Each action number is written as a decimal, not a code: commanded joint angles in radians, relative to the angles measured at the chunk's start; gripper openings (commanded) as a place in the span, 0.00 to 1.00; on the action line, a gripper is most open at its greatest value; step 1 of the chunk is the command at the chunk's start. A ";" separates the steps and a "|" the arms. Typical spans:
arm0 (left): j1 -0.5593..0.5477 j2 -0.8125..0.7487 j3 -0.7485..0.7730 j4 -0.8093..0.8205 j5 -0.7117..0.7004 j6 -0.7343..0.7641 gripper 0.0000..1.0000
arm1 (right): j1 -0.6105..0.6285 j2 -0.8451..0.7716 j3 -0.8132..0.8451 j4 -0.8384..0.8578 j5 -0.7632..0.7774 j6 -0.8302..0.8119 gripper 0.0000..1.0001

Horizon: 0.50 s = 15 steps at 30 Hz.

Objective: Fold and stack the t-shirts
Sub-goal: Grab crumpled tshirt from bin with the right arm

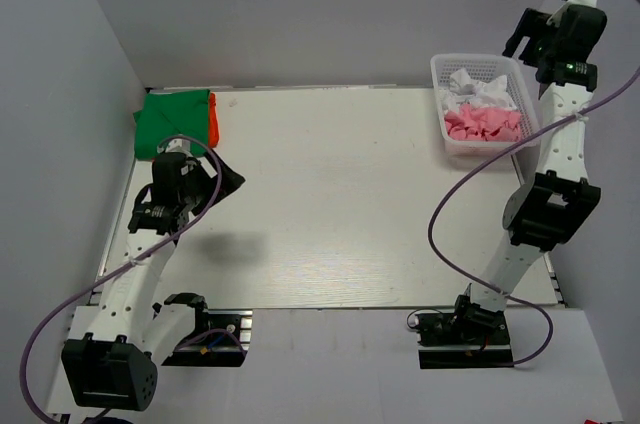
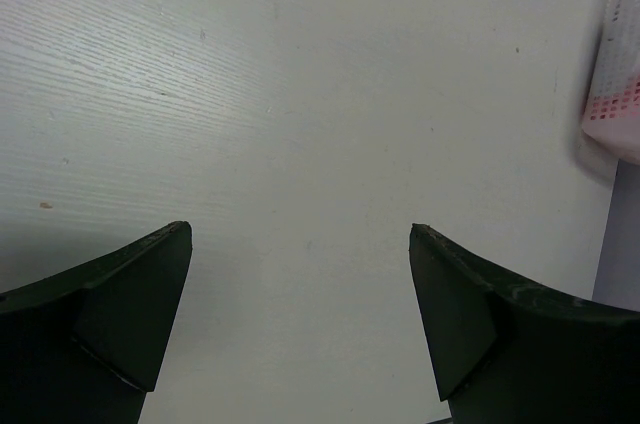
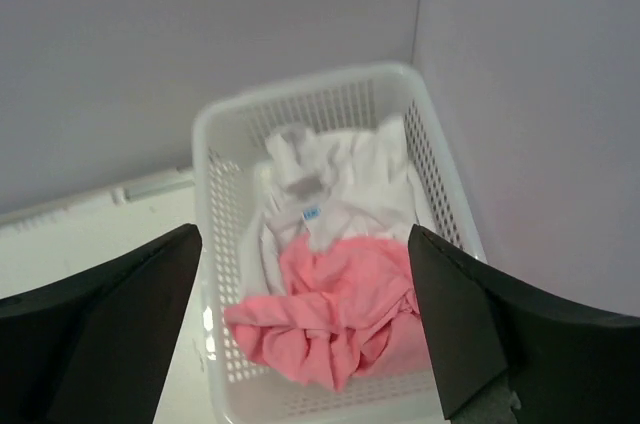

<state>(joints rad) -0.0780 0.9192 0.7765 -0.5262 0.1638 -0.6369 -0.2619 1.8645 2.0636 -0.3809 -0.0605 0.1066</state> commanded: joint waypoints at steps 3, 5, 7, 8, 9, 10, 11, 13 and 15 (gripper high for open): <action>-0.003 0.021 0.012 -0.008 -0.021 -0.003 1.00 | -0.007 0.087 0.009 -0.121 -0.005 -0.019 0.90; -0.003 0.030 0.012 0.003 -0.021 -0.003 1.00 | -0.005 0.094 -0.011 -0.124 -0.005 -0.013 0.90; -0.003 0.039 0.003 0.015 -0.021 -0.003 1.00 | -0.002 0.107 -0.025 -0.127 -0.001 -0.016 0.90; -0.003 0.040 0.003 0.015 -0.021 -0.003 1.00 | -0.002 0.114 -0.028 -0.145 0.002 -0.013 0.90; -0.003 0.052 0.003 0.015 -0.012 -0.003 1.00 | -0.002 0.125 -0.028 -0.156 0.005 -0.015 0.90; -0.003 0.067 0.003 0.015 -0.012 -0.003 1.00 | -0.002 0.149 -0.026 -0.170 0.007 -0.016 0.90; -0.003 0.067 0.003 0.015 -0.012 -0.003 1.00 | -0.003 0.159 -0.031 -0.177 0.014 -0.013 0.90; -0.003 0.096 0.003 0.015 -0.012 -0.003 1.00 | -0.002 0.202 -0.036 -0.199 0.024 0.002 0.90; -0.003 0.107 0.003 0.025 -0.012 -0.003 1.00 | 0.000 0.228 -0.039 -0.200 0.022 0.025 0.90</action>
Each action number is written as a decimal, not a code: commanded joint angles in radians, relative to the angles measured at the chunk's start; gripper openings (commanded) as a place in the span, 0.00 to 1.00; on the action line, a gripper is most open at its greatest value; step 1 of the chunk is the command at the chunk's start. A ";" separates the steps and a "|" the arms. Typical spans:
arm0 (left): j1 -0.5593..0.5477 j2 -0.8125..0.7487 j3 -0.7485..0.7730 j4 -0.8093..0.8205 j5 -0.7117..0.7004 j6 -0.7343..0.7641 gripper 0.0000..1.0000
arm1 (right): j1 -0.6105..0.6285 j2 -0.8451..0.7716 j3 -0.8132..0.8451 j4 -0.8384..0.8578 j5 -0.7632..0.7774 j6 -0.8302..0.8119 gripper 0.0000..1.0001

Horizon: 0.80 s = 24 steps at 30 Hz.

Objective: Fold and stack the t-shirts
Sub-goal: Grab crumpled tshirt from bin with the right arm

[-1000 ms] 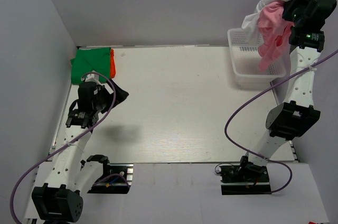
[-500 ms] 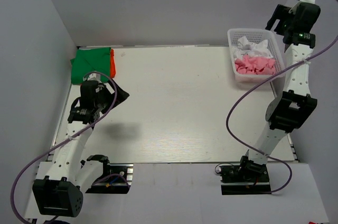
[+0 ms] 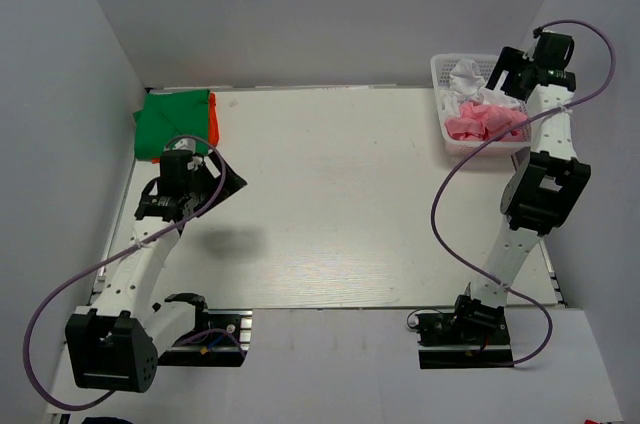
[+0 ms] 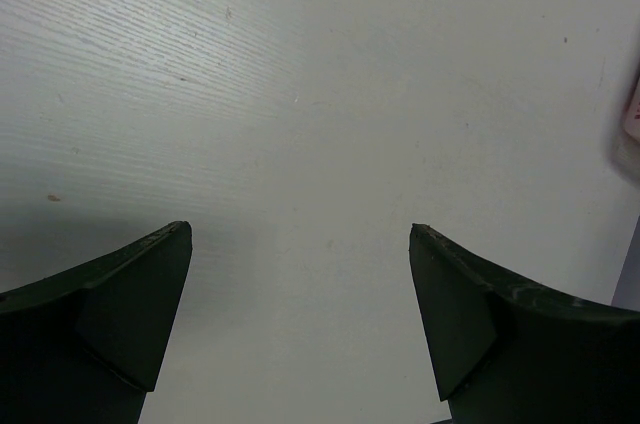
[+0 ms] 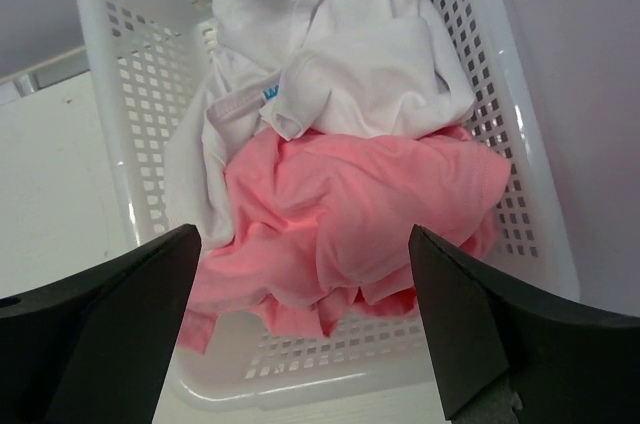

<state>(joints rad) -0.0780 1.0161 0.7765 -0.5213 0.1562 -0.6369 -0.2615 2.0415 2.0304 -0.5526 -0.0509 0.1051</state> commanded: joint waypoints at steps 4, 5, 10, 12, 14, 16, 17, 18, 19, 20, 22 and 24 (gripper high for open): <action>-0.003 0.030 0.003 0.020 -0.004 -0.003 1.00 | 0.007 0.097 -0.080 -0.010 0.014 0.057 0.90; -0.003 0.030 0.003 0.020 -0.004 -0.003 1.00 | 0.008 0.120 -0.090 -0.006 0.011 0.064 0.90; -0.003 0.039 0.003 0.020 -0.023 -0.003 1.00 | 0.019 0.169 -0.157 0.087 0.008 0.062 0.86; -0.003 0.052 0.003 0.029 -0.023 -0.003 1.00 | 0.021 0.167 -0.216 0.152 -0.032 0.064 0.73; -0.003 0.070 0.003 0.029 -0.023 0.006 1.00 | 0.019 0.169 -0.255 0.241 -0.047 0.087 0.57; -0.003 0.070 0.012 0.029 -0.033 0.006 1.00 | 0.021 0.166 -0.262 0.278 -0.058 0.117 0.06; -0.003 0.070 0.012 0.015 -0.033 0.006 1.00 | 0.019 0.158 -0.260 0.276 -0.056 0.123 0.00; -0.003 0.070 0.023 0.015 -0.044 0.006 1.00 | 0.019 0.128 -0.266 0.287 -0.059 0.131 0.00; -0.003 0.070 0.033 0.003 -0.044 0.006 1.00 | 0.018 0.111 -0.278 0.299 -0.058 0.130 0.00; -0.003 0.070 0.033 0.003 -0.044 0.006 1.00 | 0.021 0.074 -0.285 0.301 -0.058 0.127 0.00; -0.003 0.049 0.033 0.003 -0.044 0.006 1.00 | 0.019 0.008 -0.268 0.284 -0.055 0.125 0.00; -0.003 0.035 0.033 0.003 -0.044 0.006 1.00 | 0.018 -0.041 -0.221 0.231 -0.064 0.116 0.00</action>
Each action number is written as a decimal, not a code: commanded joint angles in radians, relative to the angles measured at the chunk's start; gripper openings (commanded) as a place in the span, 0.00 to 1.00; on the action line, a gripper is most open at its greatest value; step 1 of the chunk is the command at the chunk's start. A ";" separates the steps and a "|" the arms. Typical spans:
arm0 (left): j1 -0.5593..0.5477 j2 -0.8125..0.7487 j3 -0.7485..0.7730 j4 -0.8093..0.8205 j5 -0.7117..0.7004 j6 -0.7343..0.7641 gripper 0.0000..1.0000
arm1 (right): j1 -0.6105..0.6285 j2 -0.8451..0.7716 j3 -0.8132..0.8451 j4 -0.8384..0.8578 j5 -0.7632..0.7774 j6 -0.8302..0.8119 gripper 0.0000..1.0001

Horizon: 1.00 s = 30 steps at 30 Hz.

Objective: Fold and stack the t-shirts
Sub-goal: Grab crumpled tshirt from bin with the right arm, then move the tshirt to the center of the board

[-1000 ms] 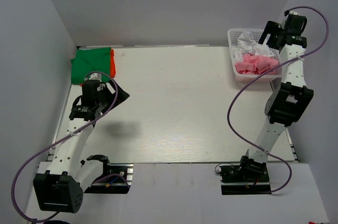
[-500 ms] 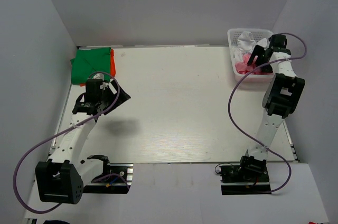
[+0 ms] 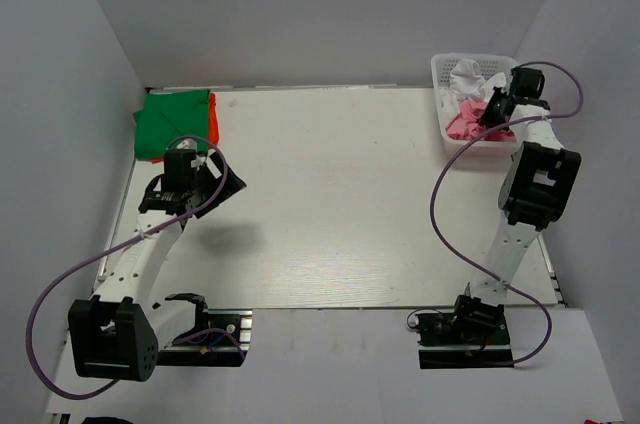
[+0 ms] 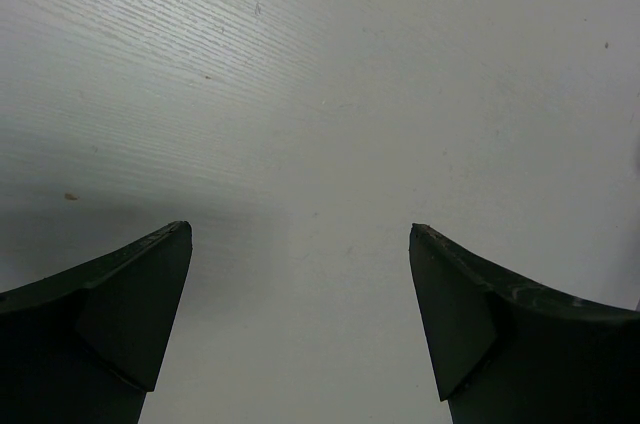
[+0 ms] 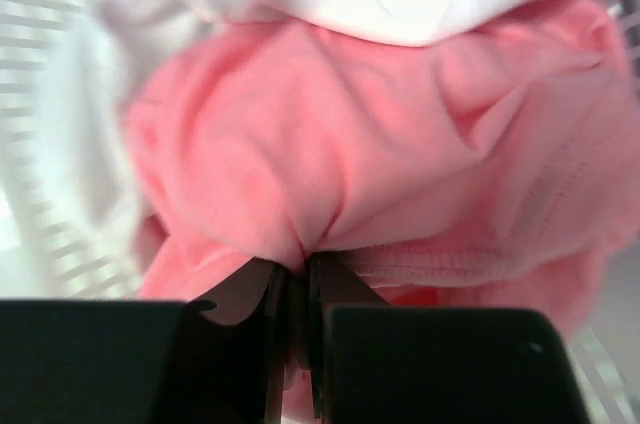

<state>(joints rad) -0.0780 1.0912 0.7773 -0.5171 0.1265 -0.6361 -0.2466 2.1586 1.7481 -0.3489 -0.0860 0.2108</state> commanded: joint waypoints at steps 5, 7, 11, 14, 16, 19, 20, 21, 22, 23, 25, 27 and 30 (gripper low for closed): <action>-0.003 -0.077 0.033 -0.001 -0.005 0.006 1.00 | 0.003 -0.302 0.241 -0.094 -0.037 -0.017 0.00; -0.003 -0.090 0.033 0.009 0.004 0.006 1.00 | 0.003 -0.365 0.278 -0.101 -0.070 -0.025 0.00; -0.003 -0.123 0.033 0.019 0.015 0.006 1.00 | 0.006 -0.469 0.340 -0.049 -0.212 -0.015 0.00; -0.003 -0.146 0.033 0.019 0.015 0.006 1.00 | 0.012 -0.500 0.370 0.027 -0.446 0.053 0.00; -0.003 -0.160 0.033 0.019 0.015 0.006 1.00 | 0.030 -0.494 0.443 0.123 -0.621 0.182 0.00; -0.003 -0.181 0.023 0.019 0.015 0.006 1.00 | 0.056 -0.424 0.499 0.580 -0.969 0.521 0.00; -0.003 -0.182 0.023 0.019 0.024 0.006 1.00 | 0.103 -0.396 0.489 0.694 -1.024 0.738 0.00; -0.003 -0.194 0.023 0.019 0.024 0.006 1.00 | 0.122 -0.379 0.498 0.787 -1.110 0.822 0.00; -0.003 -0.212 0.023 0.028 0.035 0.006 1.00 | 0.166 -0.359 0.526 0.880 -1.129 0.910 0.00; -0.003 -0.223 0.013 0.028 0.035 0.006 1.00 | 0.212 -0.350 0.545 0.864 -1.138 0.901 0.00; -0.003 -0.241 0.013 0.017 0.035 -0.004 1.00 | 0.300 -0.377 0.524 0.767 -1.163 0.790 0.00; -0.003 -0.257 0.013 -0.010 0.021 -0.013 1.00 | 0.396 -0.450 0.410 0.537 -1.122 0.606 0.00; -0.003 -0.281 0.022 -0.043 -0.008 -0.034 1.00 | 0.472 -0.559 0.205 0.224 -0.931 0.189 0.00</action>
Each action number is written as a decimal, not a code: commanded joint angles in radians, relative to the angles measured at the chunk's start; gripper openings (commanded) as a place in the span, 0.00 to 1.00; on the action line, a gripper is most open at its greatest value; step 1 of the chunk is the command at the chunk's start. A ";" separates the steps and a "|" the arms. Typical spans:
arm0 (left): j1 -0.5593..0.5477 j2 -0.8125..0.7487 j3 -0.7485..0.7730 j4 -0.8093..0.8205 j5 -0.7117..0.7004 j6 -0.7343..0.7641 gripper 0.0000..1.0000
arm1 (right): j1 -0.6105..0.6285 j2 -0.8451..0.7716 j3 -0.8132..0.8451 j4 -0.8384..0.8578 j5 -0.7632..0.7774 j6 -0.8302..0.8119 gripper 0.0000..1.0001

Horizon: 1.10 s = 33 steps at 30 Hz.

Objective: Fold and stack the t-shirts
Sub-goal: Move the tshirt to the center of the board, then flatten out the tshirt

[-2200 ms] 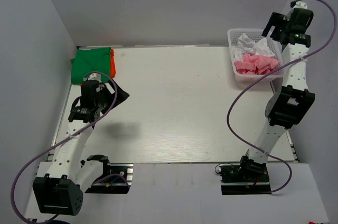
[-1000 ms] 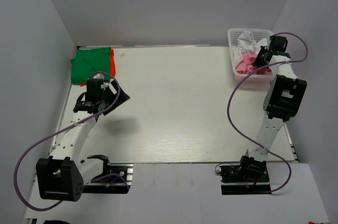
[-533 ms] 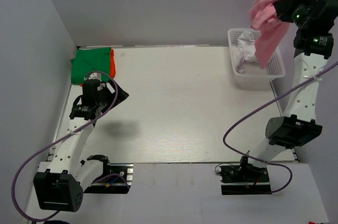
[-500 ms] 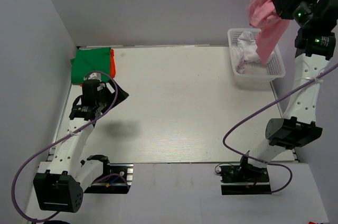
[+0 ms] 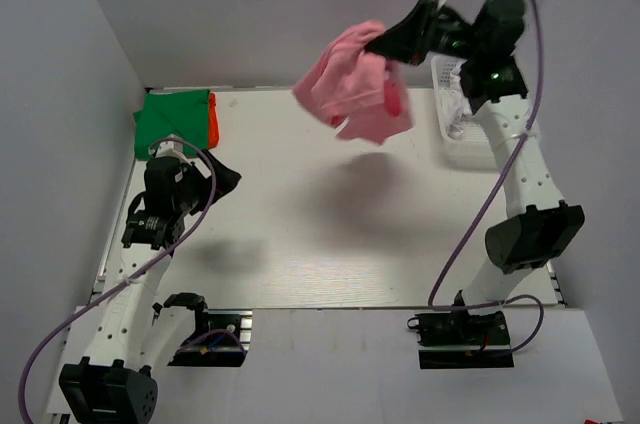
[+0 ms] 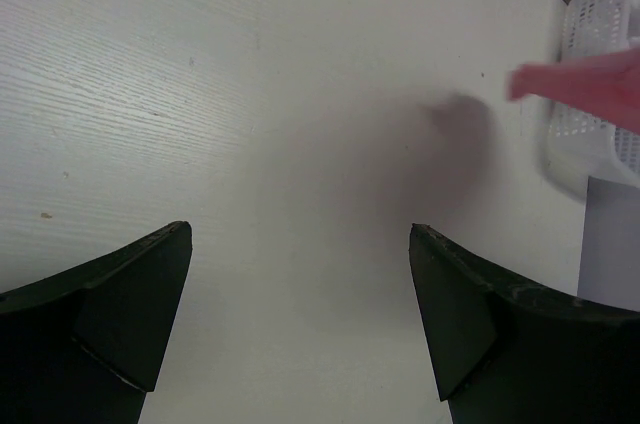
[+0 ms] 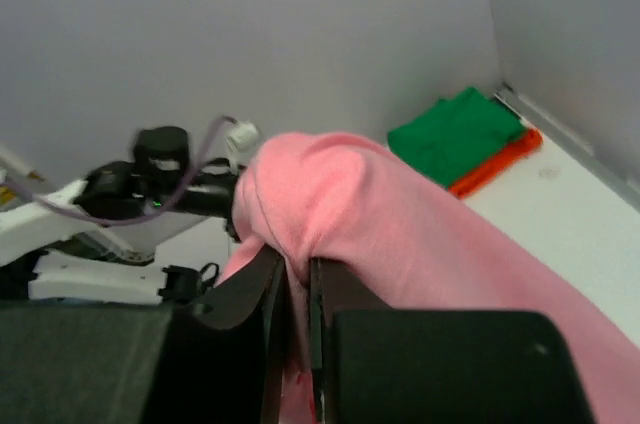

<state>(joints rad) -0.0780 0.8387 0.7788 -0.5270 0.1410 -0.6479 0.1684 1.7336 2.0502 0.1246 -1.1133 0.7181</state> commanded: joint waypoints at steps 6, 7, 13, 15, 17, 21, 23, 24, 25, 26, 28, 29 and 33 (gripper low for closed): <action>-0.003 -0.050 0.011 -0.079 -0.046 -0.042 1.00 | 0.071 -0.313 -0.771 -0.319 0.646 -0.437 0.56; -0.003 -0.040 0.002 -0.093 -0.056 -0.042 1.00 | 0.072 -0.339 -0.804 -0.341 0.922 -0.431 0.67; -0.003 0.095 0.002 -0.128 -0.038 -0.033 1.00 | 0.085 -0.385 -1.019 -0.408 1.181 -0.402 0.89; -0.003 0.140 -0.009 -0.079 -0.015 -0.033 1.00 | 0.097 -0.402 -1.067 -0.411 1.159 -0.404 0.89; -0.012 0.204 -0.024 -0.039 0.011 -0.022 1.00 | 0.121 -0.416 -1.113 -0.424 1.124 -0.411 0.89; -0.055 0.302 -0.024 0.019 0.090 -0.012 1.00 | 0.215 -0.433 -1.191 -0.442 1.060 -0.392 0.89; -0.113 0.303 -0.053 0.048 0.121 -0.012 0.95 | 0.244 -0.445 -1.246 -0.447 1.081 -0.373 0.89; -0.137 0.303 -0.067 0.062 0.134 -0.012 0.94 | 0.247 -0.453 -1.272 -0.447 1.083 -0.365 0.89; -0.163 0.303 -0.078 0.071 0.134 -0.031 0.94 | 0.250 -0.453 -1.283 -0.445 1.078 -0.362 0.88; -0.190 0.303 -0.088 0.071 0.134 -0.032 0.94 | 0.261 -0.447 -1.308 -0.447 1.077 -0.349 0.88; -0.282 0.312 -0.088 0.062 0.102 -0.065 0.93 | 0.272 -0.440 -1.320 -0.441 1.109 -0.336 0.86; -0.317 0.312 -0.088 0.062 0.077 -0.074 0.93 | 0.275 -0.437 -1.329 -0.444 1.147 -0.315 0.86; -0.553 0.422 0.048 0.053 -0.044 -0.084 0.93 | 0.264 -0.422 -1.314 -0.476 1.264 -0.266 0.85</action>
<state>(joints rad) -0.5106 1.2110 0.7303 -0.4984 0.1802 -0.7124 0.4370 1.3102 0.7212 -0.3485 0.0448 0.3965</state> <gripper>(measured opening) 0.936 0.849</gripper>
